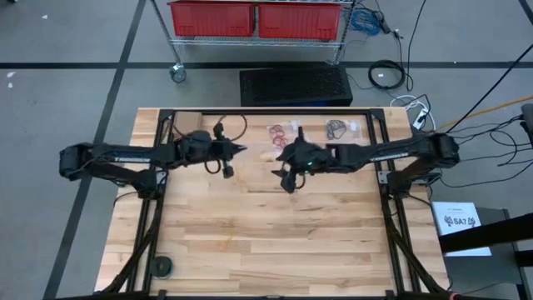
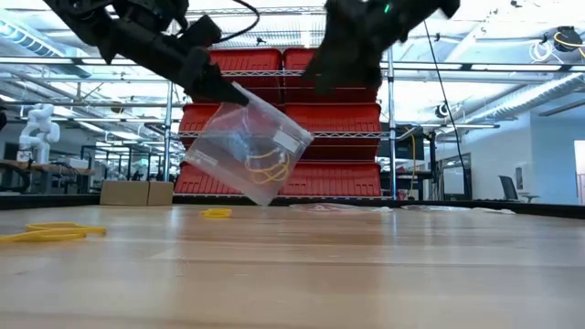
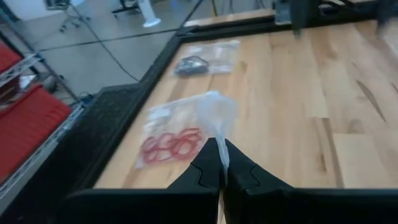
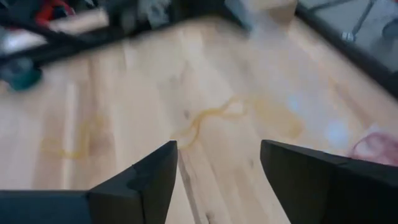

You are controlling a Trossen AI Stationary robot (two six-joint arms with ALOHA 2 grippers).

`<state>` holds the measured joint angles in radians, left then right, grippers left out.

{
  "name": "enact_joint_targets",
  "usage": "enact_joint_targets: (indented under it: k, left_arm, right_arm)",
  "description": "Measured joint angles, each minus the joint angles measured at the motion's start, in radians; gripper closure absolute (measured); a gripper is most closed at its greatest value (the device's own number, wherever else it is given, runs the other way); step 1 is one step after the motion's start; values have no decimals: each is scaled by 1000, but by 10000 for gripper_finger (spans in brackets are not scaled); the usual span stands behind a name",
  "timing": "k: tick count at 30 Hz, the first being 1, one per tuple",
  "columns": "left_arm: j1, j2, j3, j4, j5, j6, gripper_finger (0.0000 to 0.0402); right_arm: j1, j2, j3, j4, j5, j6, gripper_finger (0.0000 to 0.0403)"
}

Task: Sort rubber bands
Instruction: Put the top yellow rubber band into the top left transparent zip lock bag

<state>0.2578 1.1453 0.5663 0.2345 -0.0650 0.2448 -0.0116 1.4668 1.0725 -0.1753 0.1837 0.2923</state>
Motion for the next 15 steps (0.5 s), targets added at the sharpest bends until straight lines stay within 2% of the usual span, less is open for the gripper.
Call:
enact_joint_targets:
  k: [4,11,15]
  left_arm:
    - [42,-68,-29,-11,0,-2,401]
    - [143,-244,-117,3,0,-47,401]
    - [173,-320,-152,-4,4,-49,401]
  right_arm:
    - [0,108,-1,33,-4,13,187]
    - [0,333,0,325,-7,58,180]
    - [0,453,72,365,20,61,166]
